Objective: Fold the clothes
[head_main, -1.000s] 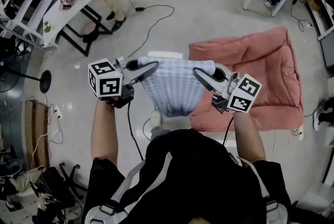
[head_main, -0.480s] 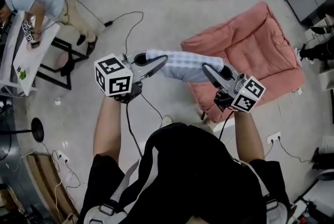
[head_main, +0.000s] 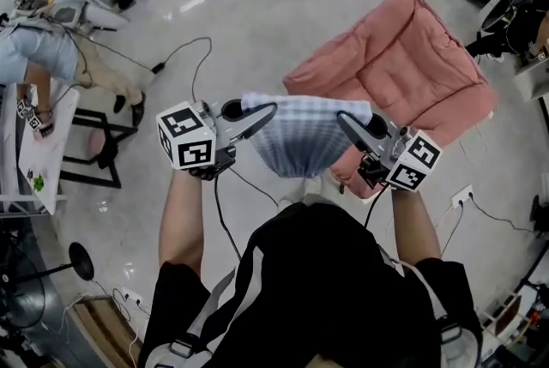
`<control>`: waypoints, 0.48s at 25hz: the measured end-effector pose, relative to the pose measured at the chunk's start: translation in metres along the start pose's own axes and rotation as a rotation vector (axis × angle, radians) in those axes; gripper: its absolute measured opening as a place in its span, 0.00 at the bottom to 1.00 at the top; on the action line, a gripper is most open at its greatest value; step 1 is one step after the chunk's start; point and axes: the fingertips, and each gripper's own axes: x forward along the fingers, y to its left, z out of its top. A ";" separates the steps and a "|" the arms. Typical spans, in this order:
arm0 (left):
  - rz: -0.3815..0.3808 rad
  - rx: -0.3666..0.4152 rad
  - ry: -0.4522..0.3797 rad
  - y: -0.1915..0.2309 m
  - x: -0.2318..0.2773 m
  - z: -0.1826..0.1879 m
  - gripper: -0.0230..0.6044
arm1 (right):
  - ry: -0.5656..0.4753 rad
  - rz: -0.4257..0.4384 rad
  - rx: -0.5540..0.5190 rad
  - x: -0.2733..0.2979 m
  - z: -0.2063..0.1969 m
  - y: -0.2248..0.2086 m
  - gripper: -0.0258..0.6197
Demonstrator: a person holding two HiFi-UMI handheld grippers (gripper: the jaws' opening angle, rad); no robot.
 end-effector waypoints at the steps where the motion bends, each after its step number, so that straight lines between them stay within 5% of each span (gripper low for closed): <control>1: -0.013 0.001 0.014 0.006 0.010 0.005 0.09 | -0.007 -0.005 -0.004 -0.002 0.005 -0.010 0.12; 7: -0.082 0.034 0.077 0.027 0.062 0.023 0.09 | -0.054 -0.059 -0.024 -0.022 0.019 -0.057 0.11; 12: -0.114 0.047 0.035 0.049 0.121 0.043 0.08 | -0.106 -0.114 -0.038 -0.047 0.043 -0.104 0.11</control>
